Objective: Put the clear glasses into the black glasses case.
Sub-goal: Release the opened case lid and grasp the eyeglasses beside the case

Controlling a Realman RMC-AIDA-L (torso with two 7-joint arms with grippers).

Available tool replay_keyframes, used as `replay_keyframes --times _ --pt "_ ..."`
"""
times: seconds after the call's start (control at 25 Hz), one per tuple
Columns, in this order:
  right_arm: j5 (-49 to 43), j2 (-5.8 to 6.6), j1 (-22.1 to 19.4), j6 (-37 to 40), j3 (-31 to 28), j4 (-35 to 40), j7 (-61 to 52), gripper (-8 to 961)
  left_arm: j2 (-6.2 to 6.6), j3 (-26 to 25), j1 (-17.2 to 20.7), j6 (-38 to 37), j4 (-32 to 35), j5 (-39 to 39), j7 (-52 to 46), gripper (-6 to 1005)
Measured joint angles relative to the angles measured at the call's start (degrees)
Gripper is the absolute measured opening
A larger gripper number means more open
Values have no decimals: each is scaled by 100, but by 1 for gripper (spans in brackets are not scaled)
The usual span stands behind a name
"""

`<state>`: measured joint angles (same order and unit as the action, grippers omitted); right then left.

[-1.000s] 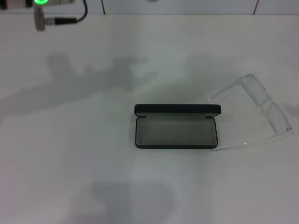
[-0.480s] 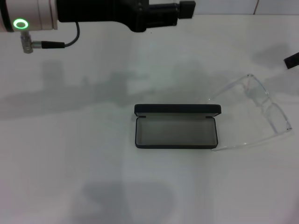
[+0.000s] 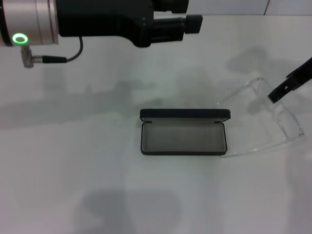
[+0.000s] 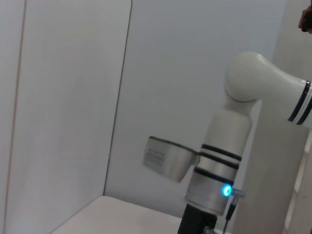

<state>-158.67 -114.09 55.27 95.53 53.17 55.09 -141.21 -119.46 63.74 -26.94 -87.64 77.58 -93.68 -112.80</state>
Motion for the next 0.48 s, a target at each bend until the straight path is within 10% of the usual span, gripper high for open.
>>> replay_keyframes --times 0.48 --pt "-154 -140 -92 -742 168 -710 38 628 -24 85 73 -171 -76 46 124 494"
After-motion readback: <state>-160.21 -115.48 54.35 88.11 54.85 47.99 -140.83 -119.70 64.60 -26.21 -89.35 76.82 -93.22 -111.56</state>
